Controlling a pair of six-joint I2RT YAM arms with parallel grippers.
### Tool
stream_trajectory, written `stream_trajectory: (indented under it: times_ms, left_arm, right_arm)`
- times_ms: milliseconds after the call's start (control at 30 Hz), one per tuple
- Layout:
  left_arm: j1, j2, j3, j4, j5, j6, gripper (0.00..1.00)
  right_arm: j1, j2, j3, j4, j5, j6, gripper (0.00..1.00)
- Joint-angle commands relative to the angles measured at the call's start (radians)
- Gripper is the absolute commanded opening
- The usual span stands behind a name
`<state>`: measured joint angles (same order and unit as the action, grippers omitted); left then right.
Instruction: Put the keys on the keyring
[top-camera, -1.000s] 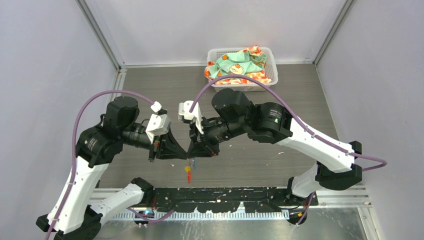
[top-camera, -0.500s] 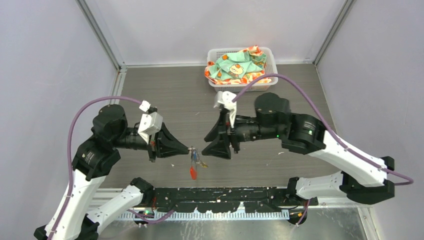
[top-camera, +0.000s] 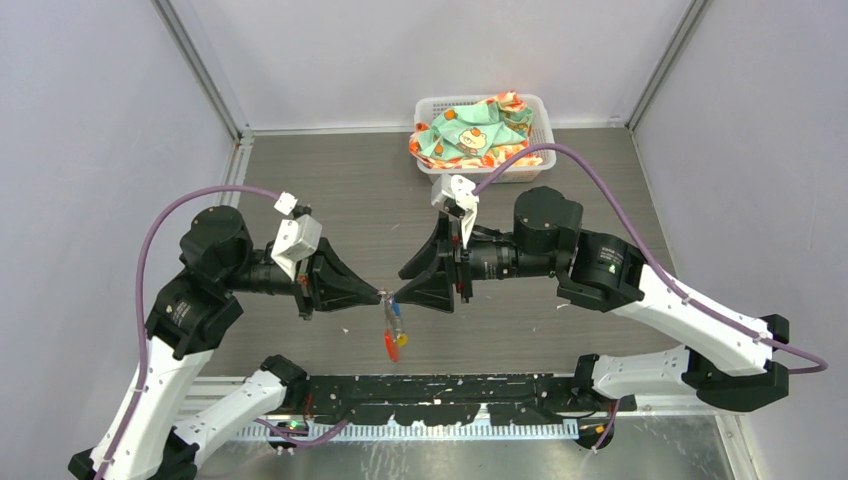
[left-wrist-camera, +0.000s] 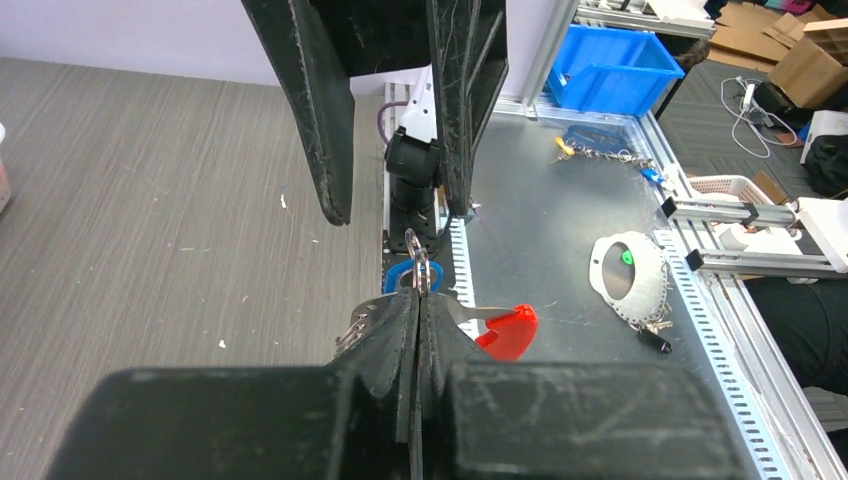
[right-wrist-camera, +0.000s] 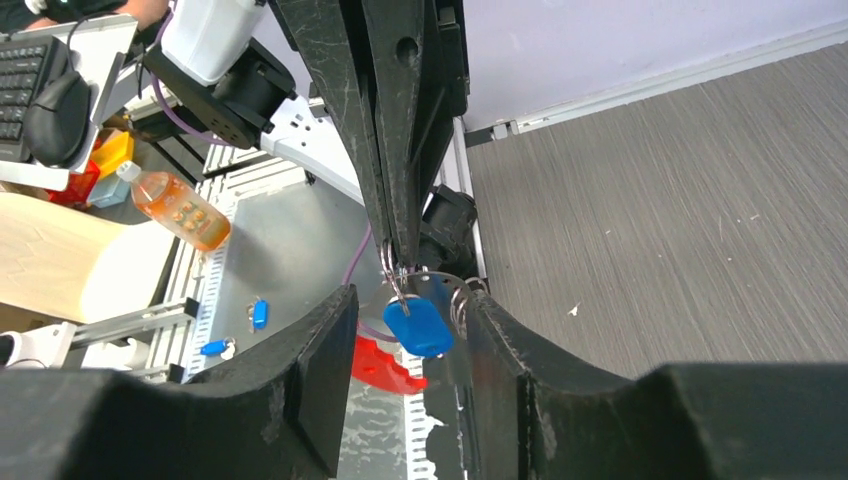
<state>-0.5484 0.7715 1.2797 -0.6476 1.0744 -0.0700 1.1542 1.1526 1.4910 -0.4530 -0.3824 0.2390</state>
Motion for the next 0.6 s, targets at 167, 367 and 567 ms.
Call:
stream_trajectory:
  times_ms: [167,367,567]
  left_arm:
    - [0.001,-0.014,0.019,0.054,0.016,-0.020,0.00]
    - [0.001,-0.020,0.019,0.063,-0.004,-0.024,0.00]
    - [0.001,-0.018,0.019,0.074,-0.011,-0.031,0.00]
  right_arm:
    - [-0.009,0.012,-0.008,0.103,-0.082,0.025,0.32]
    - [-0.011,0.005,-0.026,0.101,-0.096,0.033,0.21]
    - [-0.010,0.004,-0.045,0.123,-0.109,0.047,0.20]
